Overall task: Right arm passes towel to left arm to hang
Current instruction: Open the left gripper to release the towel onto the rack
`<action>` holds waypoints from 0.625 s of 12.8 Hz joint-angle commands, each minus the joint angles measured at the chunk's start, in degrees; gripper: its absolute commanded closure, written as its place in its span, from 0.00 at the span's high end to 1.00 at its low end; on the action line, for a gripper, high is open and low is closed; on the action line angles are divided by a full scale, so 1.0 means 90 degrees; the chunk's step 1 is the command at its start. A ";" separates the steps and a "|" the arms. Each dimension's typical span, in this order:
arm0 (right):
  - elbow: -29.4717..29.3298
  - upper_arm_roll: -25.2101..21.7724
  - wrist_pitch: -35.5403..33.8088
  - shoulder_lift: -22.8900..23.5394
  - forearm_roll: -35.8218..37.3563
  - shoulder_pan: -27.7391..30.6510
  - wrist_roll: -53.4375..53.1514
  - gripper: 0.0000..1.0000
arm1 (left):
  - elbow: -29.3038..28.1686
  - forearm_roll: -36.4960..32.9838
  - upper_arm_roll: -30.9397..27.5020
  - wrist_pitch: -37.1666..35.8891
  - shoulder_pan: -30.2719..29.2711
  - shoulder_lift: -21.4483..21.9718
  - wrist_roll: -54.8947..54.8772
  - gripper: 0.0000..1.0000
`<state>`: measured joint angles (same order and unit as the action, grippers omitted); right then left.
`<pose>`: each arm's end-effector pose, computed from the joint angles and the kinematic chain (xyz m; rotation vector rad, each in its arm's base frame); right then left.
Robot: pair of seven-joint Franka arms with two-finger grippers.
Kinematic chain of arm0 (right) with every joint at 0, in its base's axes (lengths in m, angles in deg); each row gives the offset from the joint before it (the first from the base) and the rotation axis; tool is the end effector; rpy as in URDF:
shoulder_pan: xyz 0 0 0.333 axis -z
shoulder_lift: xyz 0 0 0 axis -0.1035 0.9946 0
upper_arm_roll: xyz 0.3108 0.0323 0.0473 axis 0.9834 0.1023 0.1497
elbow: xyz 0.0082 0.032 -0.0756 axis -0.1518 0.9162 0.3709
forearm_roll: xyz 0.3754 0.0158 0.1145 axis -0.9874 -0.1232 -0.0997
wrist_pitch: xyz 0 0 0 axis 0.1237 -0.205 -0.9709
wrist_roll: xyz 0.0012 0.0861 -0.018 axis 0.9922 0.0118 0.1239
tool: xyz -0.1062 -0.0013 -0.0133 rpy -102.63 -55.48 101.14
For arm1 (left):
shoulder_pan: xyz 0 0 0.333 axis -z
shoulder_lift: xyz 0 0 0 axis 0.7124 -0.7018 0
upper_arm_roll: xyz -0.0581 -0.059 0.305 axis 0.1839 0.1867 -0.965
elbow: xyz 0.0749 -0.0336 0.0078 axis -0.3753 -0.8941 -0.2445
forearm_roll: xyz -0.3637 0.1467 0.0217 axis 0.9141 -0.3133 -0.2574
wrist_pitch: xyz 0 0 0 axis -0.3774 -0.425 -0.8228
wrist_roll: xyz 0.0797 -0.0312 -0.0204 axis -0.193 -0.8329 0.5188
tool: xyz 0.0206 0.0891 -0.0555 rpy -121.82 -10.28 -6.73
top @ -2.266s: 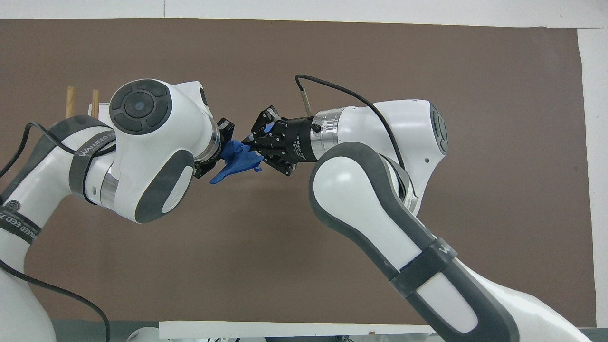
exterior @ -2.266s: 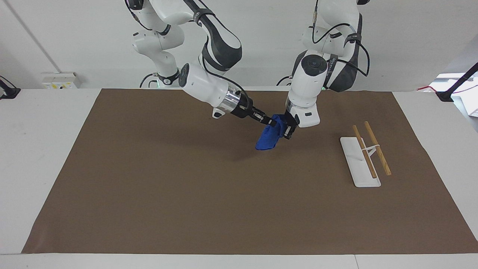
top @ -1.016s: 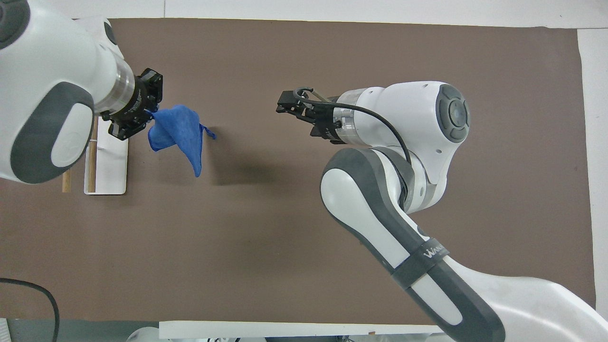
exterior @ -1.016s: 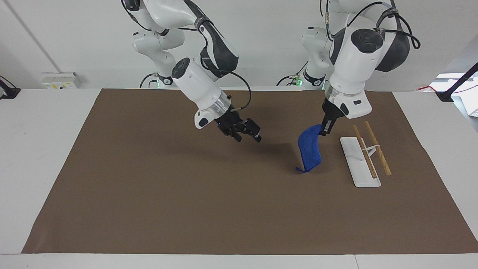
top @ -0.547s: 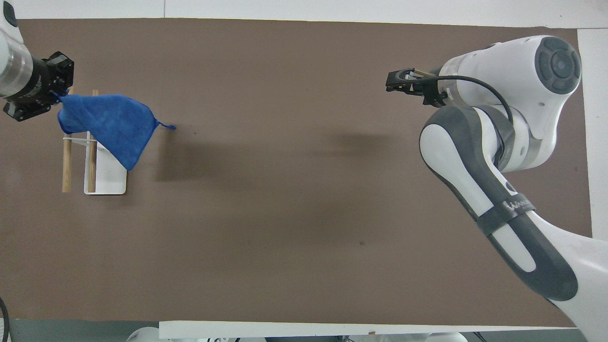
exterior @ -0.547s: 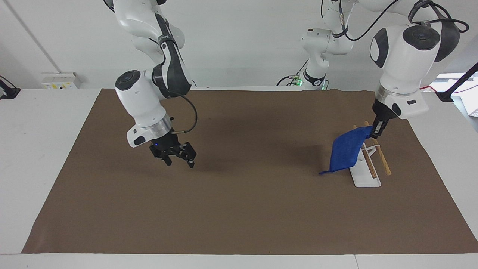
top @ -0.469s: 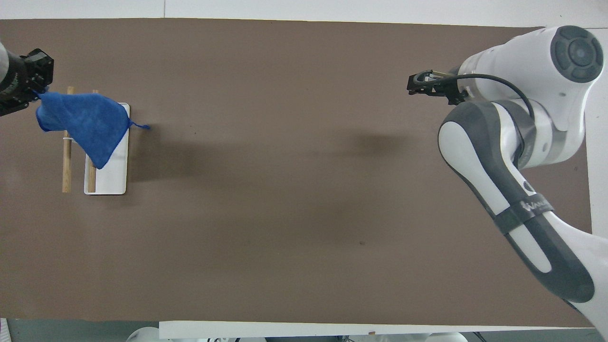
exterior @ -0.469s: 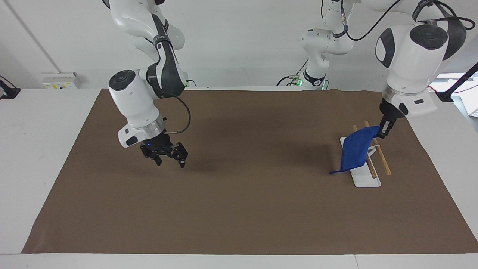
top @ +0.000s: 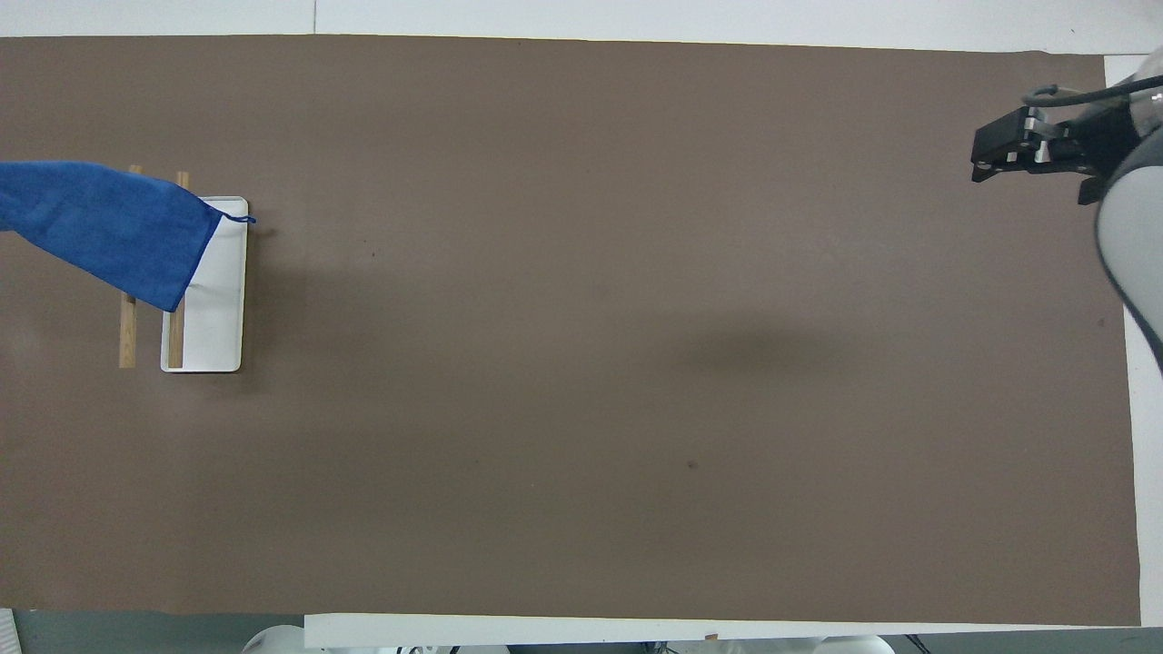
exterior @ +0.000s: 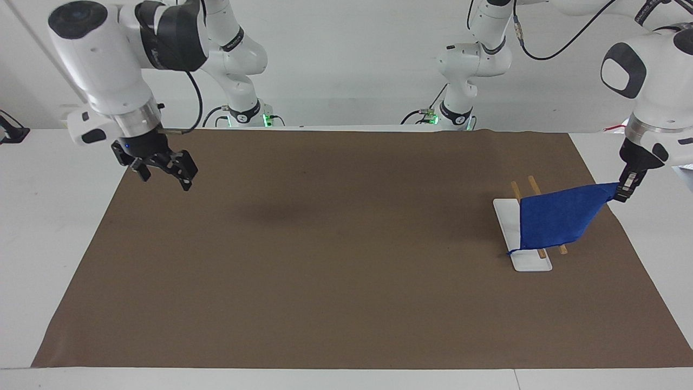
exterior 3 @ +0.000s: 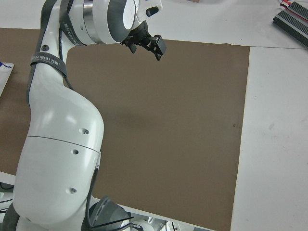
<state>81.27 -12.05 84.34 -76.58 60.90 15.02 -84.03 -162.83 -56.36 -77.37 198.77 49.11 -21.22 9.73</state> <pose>0.5823 -0.0054 0.6256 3.0395 -0.4035 0.0646 0.6125 0.0619 0.5701 -2.7881 -0.9806 -0.3887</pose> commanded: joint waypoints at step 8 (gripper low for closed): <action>0.0261 -0.0084 -0.1162 -0.0641 -0.0026 0.0311 0.1317 1.00 | -0.2621 -0.0109 0.0082 0.1772 -0.0282 0.1079 -0.0207 0.00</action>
<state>81.40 -13.43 74.70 -80.11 61.25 17.83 -74.23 -182.85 -56.36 -76.80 213.73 46.41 -14.16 8.04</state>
